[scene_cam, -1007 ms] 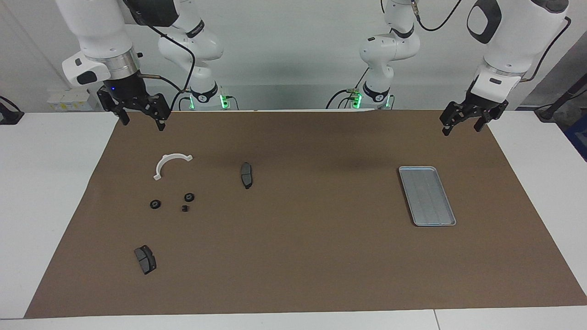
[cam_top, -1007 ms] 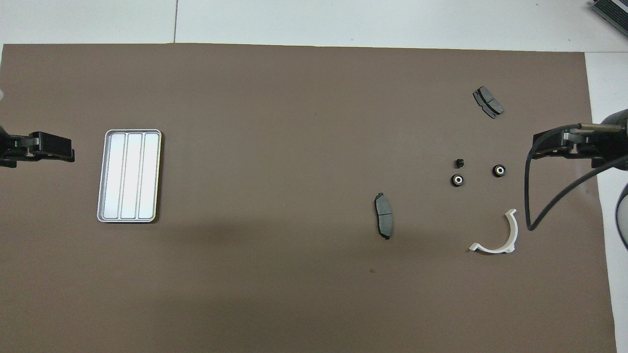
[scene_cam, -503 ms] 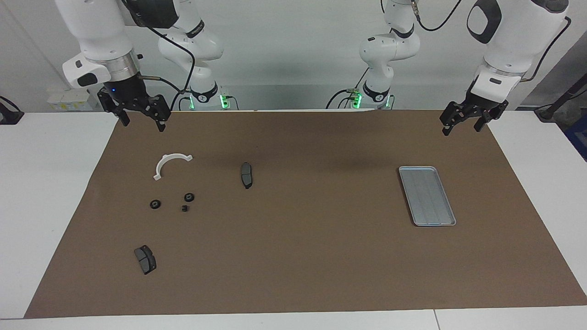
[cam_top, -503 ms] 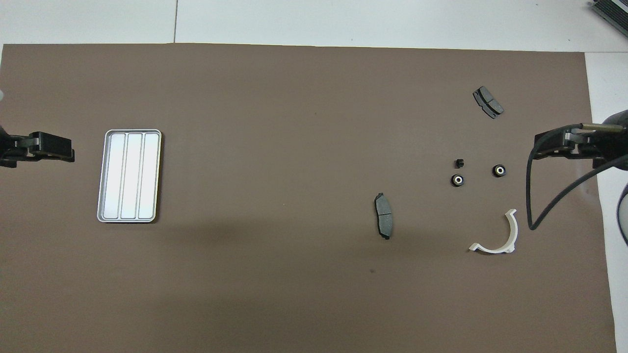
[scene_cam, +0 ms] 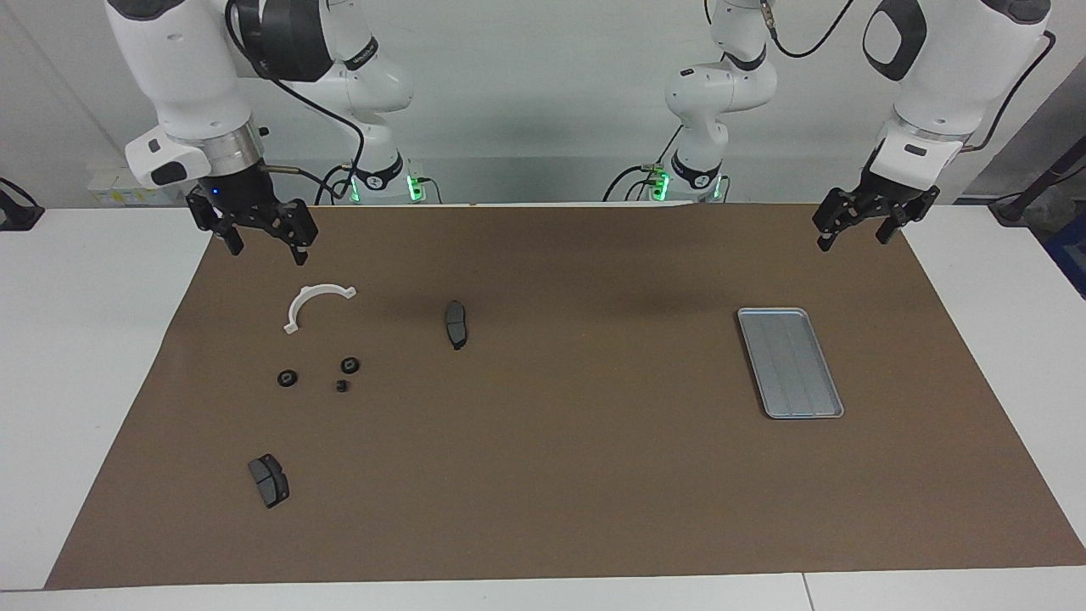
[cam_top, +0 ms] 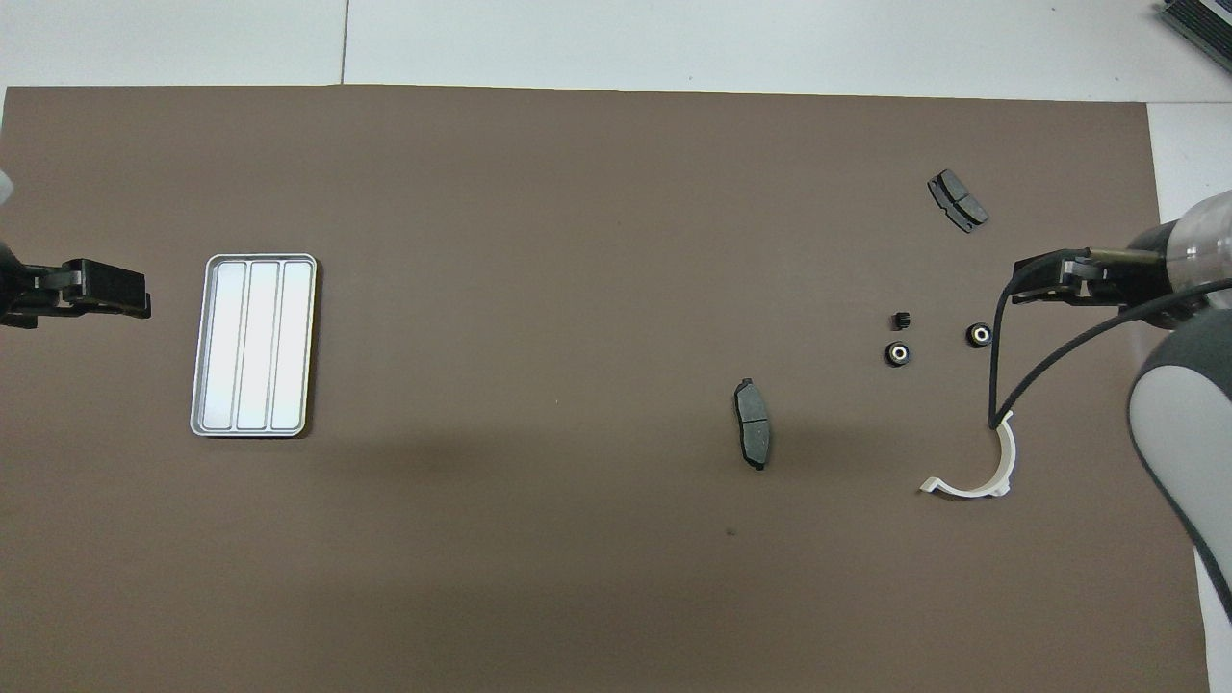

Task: Pick bearing gear from pile to tray
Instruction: 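Reach the right gripper to the nearer black bearing and grasp it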

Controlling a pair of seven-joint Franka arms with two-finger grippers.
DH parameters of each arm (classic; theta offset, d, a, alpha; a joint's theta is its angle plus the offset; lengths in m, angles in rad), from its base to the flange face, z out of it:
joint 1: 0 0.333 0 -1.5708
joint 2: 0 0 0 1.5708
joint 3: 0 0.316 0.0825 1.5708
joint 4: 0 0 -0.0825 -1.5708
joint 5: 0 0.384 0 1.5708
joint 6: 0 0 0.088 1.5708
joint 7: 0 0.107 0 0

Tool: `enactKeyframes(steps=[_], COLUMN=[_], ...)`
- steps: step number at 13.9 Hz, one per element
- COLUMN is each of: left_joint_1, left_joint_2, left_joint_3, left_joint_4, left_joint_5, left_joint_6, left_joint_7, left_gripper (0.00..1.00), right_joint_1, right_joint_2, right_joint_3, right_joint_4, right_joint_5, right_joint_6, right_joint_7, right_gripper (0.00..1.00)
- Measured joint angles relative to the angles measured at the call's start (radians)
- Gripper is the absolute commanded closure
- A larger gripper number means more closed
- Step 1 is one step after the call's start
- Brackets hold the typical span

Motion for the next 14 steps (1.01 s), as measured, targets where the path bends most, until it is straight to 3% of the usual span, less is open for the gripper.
enactKeyframes(steps=[4, 7, 11, 14], left_joint_1=[0.001, 0.001, -0.027, -0.079], left_joint_2=[0.0, 0.0, -0.036, -0.063], left_joint_3=[0.004, 0.001, -0.013, -0.017], left_joint_4=[0.0, -0.005, -0.129, -0.186], left_joint_5=[0.0, 0.0, -0.002, -0.002], left_joint_6=[0.0, 0.016, 0.131, 0.177], left_joint_7=[0.0, 0.002, 0.004, 0.002], left_gripper=[0.0, 0.0, 0.0, 0.0], right_joint_1=[-0.003, -0.003, 0.004, 0.006], right_joint_2=[0.025, 0.088, 0.194, 0.245], right_joint_3=[0.0, 0.0, 0.003, 0.003], right_joint_4=[-0.164, -0.226, -0.25, -0.313], right_joint_5=[0.0, 0.0, 0.0, 0.0], right_joint_6=[0.199, 0.288, 0.394, 0.516], right_joint_7=[0.0, 0.0, -0.001, -0.001], right_gripper=[0.0, 0.0, 0.01, 0.11])
